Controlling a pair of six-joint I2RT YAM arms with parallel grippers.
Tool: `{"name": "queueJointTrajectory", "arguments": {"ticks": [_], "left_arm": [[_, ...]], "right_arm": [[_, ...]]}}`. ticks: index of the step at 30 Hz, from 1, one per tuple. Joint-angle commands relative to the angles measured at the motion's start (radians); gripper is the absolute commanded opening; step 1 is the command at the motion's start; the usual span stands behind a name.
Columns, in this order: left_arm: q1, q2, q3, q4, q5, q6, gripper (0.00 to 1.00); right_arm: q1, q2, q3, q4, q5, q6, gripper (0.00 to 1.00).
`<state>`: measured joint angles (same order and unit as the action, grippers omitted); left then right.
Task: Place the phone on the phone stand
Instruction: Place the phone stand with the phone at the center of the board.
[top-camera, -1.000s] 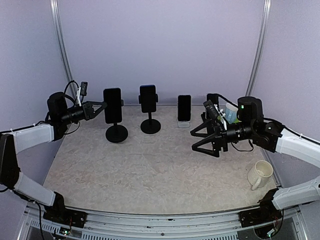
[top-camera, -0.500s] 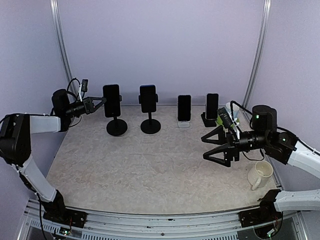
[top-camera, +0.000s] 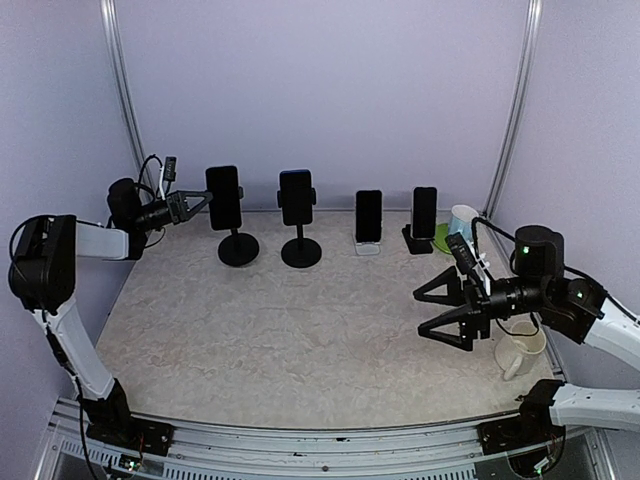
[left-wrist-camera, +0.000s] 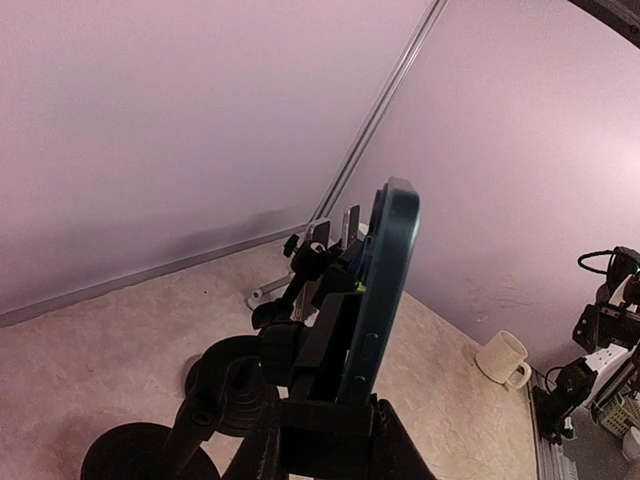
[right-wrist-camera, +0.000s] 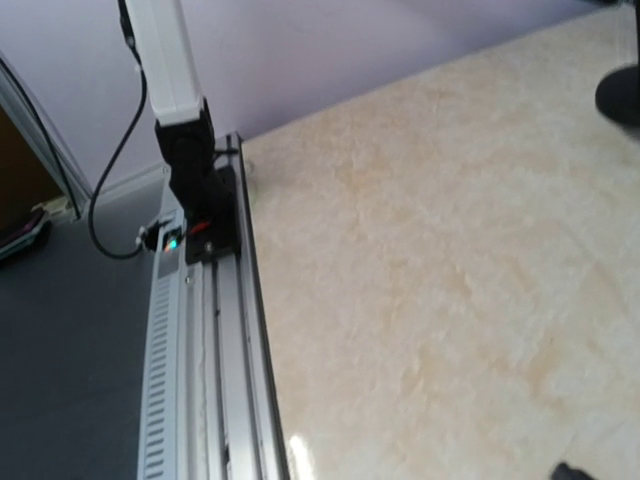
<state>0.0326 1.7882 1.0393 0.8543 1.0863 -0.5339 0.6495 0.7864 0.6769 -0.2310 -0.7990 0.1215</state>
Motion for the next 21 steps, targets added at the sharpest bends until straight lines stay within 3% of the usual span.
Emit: {"name": "queueJointTrajectory", "arguments": {"ticks": [1,4,9,12,21], "left_arm": [[0.015,0.018,0.036,0.201,0.033,-0.035,0.00],[0.021,0.053,0.036,0.246,0.050,-0.064,0.00],[0.043,0.131,0.045,0.472,0.083,-0.247,0.00],[0.050,0.167,0.061,0.525,0.092,-0.306,0.00],[0.052,0.119,0.049,0.264,0.030,-0.083,0.00]], "right_arm": [[-0.008,-0.055,-0.031,-0.033,0.001,0.006,1.00],[-0.008,-0.086,-0.036,-0.055,-0.015,0.000,1.00],[-0.008,-0.128,-0.066,-0.053,-0.028,0.004,1.00],[-0.008,-0.140,-0.073,-0.048,-0.030,0.008,1.00],[-0.008,-0.128,-0.070,-0.048,-0.032,0.004,1.00]]}}
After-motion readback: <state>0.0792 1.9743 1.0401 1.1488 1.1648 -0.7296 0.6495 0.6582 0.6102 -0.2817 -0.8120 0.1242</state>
